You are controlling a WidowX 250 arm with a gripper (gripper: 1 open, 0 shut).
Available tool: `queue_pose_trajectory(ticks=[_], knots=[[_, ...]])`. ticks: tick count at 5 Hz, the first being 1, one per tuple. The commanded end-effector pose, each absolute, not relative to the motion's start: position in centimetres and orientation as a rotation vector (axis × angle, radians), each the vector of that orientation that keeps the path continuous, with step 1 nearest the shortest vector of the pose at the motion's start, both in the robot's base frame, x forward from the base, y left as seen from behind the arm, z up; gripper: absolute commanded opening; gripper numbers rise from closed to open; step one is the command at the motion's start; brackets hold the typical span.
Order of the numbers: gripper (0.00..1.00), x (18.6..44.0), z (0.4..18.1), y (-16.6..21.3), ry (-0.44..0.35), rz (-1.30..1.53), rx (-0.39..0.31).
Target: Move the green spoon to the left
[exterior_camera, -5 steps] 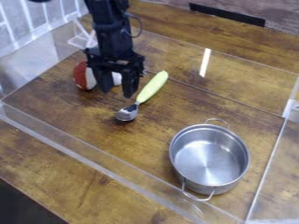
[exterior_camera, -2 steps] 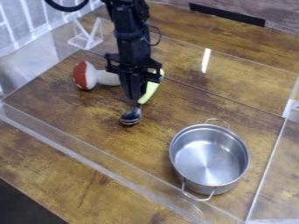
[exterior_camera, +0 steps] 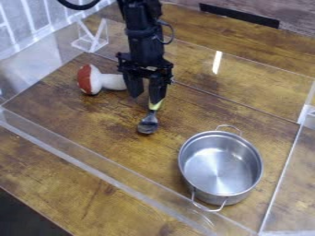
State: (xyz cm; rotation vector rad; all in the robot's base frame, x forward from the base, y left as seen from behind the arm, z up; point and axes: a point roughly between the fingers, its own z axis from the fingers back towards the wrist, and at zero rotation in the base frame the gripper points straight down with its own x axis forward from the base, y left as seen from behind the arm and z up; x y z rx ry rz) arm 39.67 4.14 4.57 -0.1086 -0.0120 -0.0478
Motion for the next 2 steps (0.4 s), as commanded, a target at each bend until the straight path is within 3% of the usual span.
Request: queue_pose_trajectory(ticks=[1, 2], knots=[[0.0, 40.09, 6.32, 3.54, -0.068, -0.047, -0.096], [0.0, 40.15, 6.08, 2.76, -0.057, -0.072, -0.097]])
